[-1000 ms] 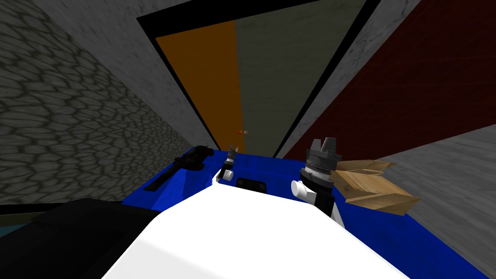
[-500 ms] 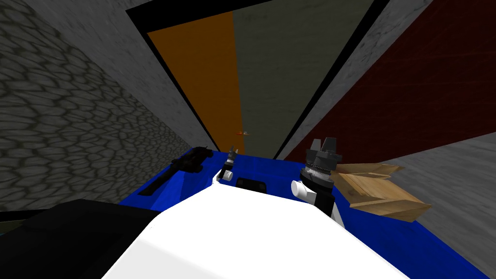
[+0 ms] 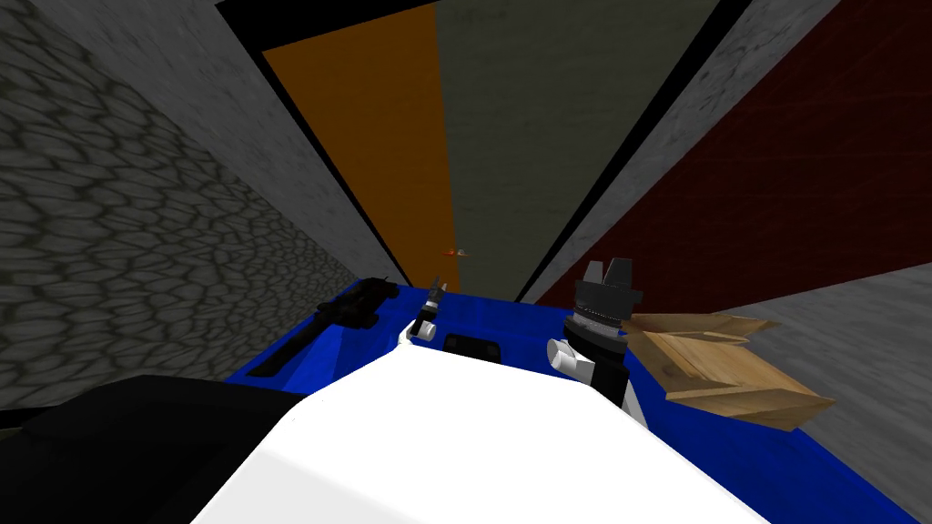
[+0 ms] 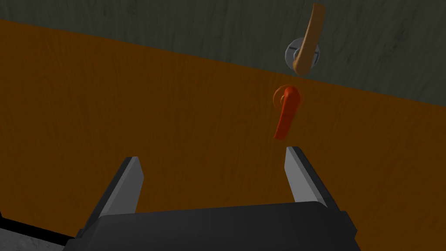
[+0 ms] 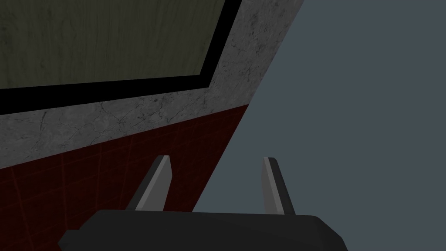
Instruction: Pull the door open
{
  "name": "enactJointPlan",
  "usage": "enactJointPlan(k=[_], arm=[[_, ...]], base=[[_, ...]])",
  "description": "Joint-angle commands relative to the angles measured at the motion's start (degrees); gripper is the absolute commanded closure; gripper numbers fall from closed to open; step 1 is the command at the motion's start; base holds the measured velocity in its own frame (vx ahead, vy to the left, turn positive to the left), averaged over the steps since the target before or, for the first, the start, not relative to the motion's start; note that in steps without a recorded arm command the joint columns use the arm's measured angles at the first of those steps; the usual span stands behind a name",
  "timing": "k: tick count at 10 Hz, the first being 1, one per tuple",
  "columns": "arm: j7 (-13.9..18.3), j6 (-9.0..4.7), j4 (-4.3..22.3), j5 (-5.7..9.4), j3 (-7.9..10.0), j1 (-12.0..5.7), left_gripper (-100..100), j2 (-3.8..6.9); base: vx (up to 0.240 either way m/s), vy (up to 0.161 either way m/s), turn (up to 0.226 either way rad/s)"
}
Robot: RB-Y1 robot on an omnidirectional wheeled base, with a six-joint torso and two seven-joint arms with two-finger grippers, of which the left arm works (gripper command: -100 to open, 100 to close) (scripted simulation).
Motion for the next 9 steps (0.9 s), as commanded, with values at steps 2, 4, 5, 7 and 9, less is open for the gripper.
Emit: enactJointPlan(k=[2,4,5,7,9], arm=[[-0.25,-1.07,3.99,1.05,-0.78,-1.50,-100,0.76],[-0.40,-1.78,6.66,1.82,-1.34,-2.45,-100,1.39],[-0.48,-2.12,7.96,2.20,-1.61,-2.91,-100,1.70],[-0.63,-2.82,10.57,2.95,-2.15,-3.84,-100,2.32],[-0.77,-3.49,13.09,3.68,-2.67,-4.73,-100,2.91]], base=[[0.097,0.009,0.005],[0.100,0.004,0.005],[0.094,0.011,0.004],[0.096,0.015,0.003],[0.101,0.000,0.007]])
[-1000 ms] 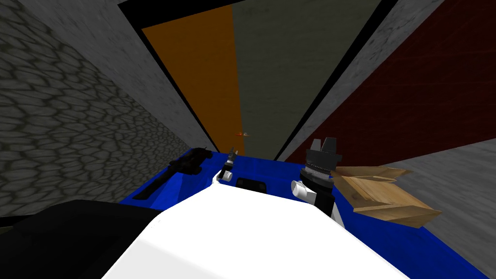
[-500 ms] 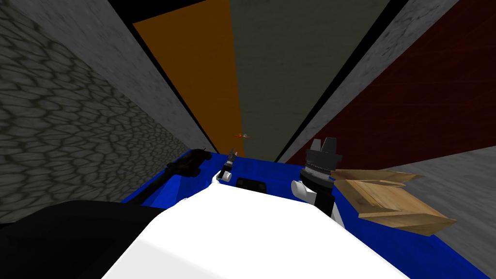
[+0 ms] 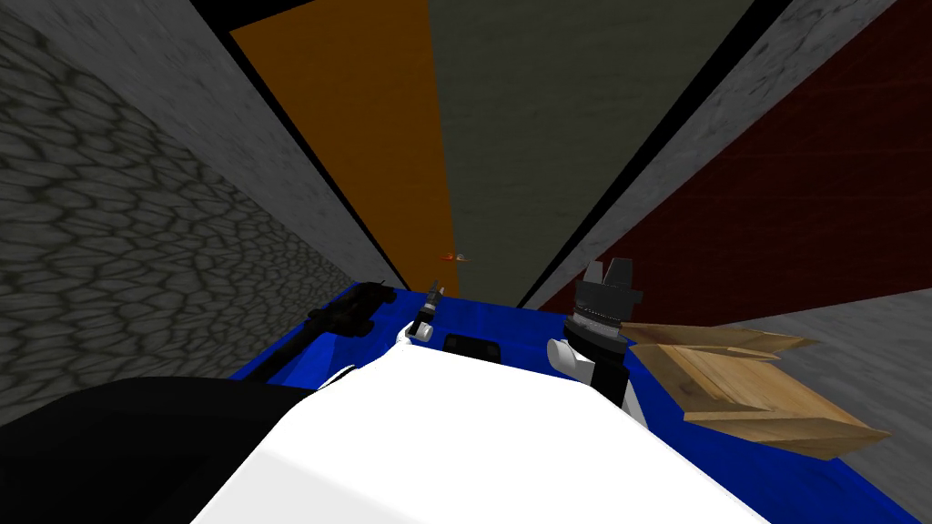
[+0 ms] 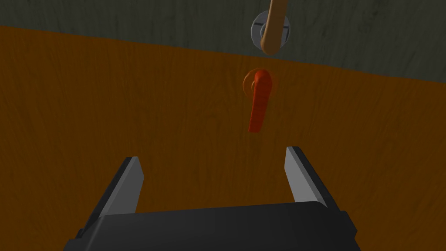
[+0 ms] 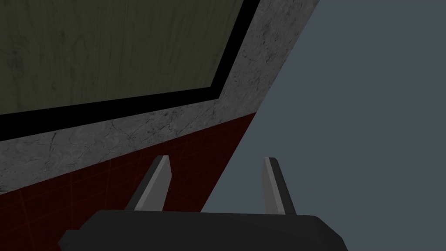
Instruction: Pull the door open
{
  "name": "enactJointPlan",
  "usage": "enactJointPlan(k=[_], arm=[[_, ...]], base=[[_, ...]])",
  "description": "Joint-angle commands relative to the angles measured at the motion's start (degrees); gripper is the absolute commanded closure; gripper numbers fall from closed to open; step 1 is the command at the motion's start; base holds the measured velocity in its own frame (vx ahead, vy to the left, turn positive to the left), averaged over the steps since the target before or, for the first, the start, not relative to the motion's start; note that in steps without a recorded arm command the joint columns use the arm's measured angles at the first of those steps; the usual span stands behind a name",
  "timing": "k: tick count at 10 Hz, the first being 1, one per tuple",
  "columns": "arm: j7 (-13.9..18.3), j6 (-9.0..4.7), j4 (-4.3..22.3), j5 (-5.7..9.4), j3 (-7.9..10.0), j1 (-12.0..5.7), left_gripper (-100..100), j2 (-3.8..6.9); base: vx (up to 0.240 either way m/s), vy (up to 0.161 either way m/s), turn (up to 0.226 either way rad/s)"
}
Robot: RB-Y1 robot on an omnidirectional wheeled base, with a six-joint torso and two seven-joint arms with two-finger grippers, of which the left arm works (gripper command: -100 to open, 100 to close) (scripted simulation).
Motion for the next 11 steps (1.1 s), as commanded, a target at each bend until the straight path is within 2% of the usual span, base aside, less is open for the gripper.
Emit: enactJointPlan(k=[1,2,3,8,11], arm=[[-0.08,-0.46,1.98,0.60,-0.38,-0.78,-100,0.53],[-0.15,-0.77,3.16,0.94,-0.62,-1.20,-100,0.80],[-0.28,-1.40,5.52,1.63,-1.11,-2.05,-100,1.35],[-0.58,-2.79,10.72,3.13,-2.20,-3.91,-100,2.55],[-0.83,-3.94,15.02,4.38,-3.10,-5.48,-100,3.53]], base=[[0.089,0.011,0.003],[0.097,0.020,0.005],[0.141,0.005,0.004],[0.108,0.006,0.004],[0.133,0.007,0.005]])
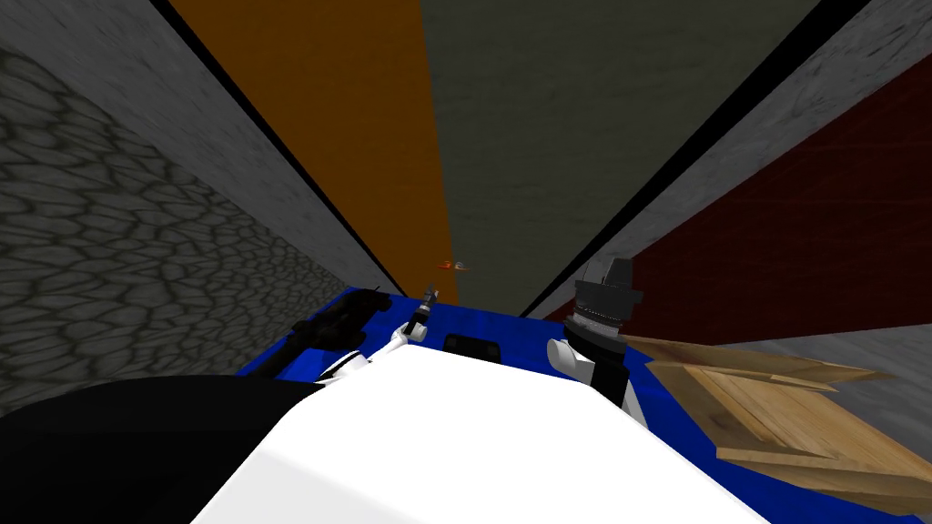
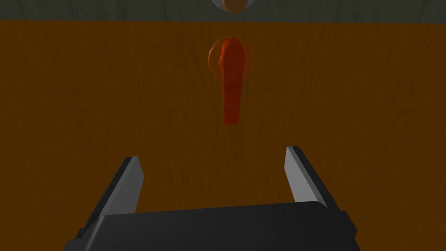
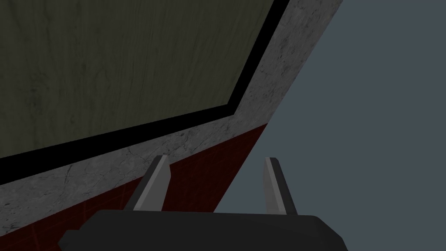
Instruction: Pull the door open
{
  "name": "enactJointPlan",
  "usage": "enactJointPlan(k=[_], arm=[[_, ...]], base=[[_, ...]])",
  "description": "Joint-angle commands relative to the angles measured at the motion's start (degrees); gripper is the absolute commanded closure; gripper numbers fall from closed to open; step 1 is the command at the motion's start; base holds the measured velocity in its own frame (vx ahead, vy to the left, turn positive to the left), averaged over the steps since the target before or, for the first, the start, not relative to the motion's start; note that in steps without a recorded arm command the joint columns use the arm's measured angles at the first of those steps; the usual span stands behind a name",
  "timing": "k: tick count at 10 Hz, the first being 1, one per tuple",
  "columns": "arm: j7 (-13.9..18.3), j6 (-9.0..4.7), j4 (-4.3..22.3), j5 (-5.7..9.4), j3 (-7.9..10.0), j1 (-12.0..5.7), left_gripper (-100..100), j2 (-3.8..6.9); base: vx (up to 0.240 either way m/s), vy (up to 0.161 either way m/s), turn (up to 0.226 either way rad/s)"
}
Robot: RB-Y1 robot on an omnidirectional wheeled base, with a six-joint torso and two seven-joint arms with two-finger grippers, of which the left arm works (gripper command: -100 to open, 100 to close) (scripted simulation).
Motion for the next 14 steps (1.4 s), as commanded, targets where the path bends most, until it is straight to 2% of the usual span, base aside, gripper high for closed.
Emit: enactJointPlan(k=[1,4,5,6,7,10,11,12,14], arm=[[-0.19,-0.61,2.35,0.74,-0.52,-0.80,-100,0.61],[-0.37,-1.47,5.52,1.66,-1.19,-1.99,-100,1.31],[-0.40,-1.62,6.06,1.82,-1.31,-2.21,-100,1.43],[-0.43,-1.37,5.38,1.70,-1.20,-1.92,-100,1.39],[-0.53,-1.52,6.95,2.57,0.44,-1.43,-100,2.09],[-0.75,-1.68,9.53,4.05,3.40,-0.67,-100,3.15],[-0.75,-1.68,9.53,4.05,3.40,-0.67,-100,3.15],[-0.88,-1.78,11.01,4.90,5.11,-0.33,-100,3.68],[-1.03,-1.90,12.50,5.75,6.84,-0.08,-100,4.13]], base=[[0.140,0.027,0.005],[0.158,-0.007,0.003],[0.112,0.010,0.004],[0.047,0.008,-0.001],[-0.003,0.006,-0.145],[-0.037,0.026,-0.152],[-0.028,0.022,-0.043],[-0.011,0.023,-0.188],[-0.006,0.034,-0.142]])
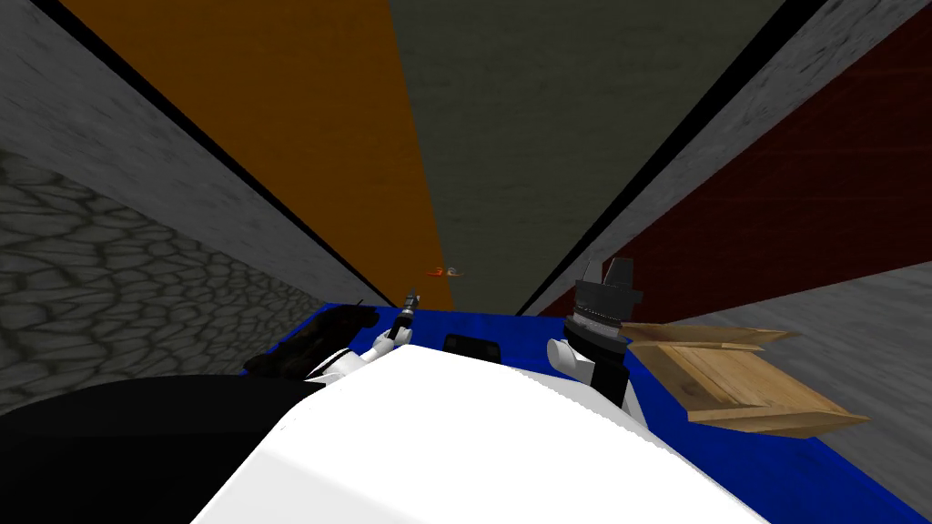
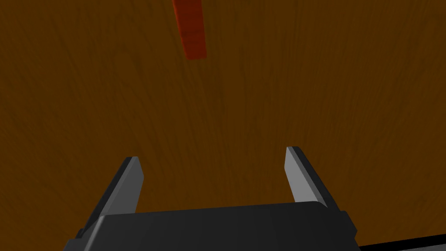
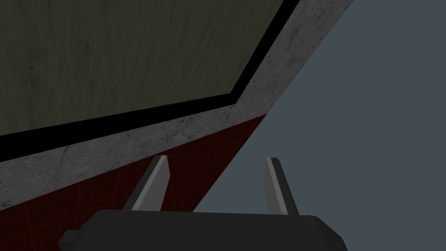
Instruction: Pull the door open
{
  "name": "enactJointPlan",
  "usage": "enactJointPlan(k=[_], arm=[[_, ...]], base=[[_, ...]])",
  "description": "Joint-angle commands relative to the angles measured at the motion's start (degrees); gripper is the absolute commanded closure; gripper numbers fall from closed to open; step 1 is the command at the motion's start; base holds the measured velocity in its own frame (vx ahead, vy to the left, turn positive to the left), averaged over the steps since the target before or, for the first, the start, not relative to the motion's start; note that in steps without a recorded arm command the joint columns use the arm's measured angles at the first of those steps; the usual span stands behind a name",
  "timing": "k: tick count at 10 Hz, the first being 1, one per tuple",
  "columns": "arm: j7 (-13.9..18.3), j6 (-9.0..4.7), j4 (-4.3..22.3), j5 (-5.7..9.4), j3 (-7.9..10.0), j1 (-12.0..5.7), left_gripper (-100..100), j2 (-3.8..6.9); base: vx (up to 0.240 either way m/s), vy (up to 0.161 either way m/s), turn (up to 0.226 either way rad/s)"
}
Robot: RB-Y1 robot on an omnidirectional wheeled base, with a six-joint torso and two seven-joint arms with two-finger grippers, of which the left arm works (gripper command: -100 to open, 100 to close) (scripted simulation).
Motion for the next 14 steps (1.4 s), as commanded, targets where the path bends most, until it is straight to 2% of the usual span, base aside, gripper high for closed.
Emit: enactJointPlan(k=[1,2,4,6,8,9,10,11,12,13,14], arm=[[-0.40,0.31,0.28,0.97,1.94,0.80,-100,0.56],[-0.40,0.31,0.28,0.97,1.94,0.80,-100,0.56],[-0.64,0.11,2.26,2.07,4.29,0.60,-100,0.73],[-0.88,-0.13,3.36,2.61,5.73,-0.69,-100,-0.14],[-0.99,-0.27,3.05,2.34,5.52,-2.31,-100,-1.52],[-1.02,-0.33,2.56,2.01,5.04,-3.26,-100,-2.38],[-1.02,-0.33,3.66,2.01,5.04,-3.26,-100,-2.38],[-1.02,-0.33,2.56,2.01,5.04,-3.26,-100,-2.38],[-0.79,-0.53,3.45,1.98,4.99,-3.62,-100,-2.35],[-0.79,-0.53,3.45,1.98,4.99,-3.62,100,-2.35],[-0.79,-0.53,3.45,1.98,4.99,-3.62,100,-2.35]], base=[[0.000,0.053,-0.211],[0.003,0.044,-0.076],[0.024,0.062,-0.224],[0.091,0.108,-0.318],[0.155,0.078,-0.233],[0.242,-0.071,-0.234],[0.177,-0.088,-0.070],[0.061,-0.045,0.033],[0.021,-0.018,0.007],[0.008,-0.003,-0.003],[-0.017,0.002,0.008]])
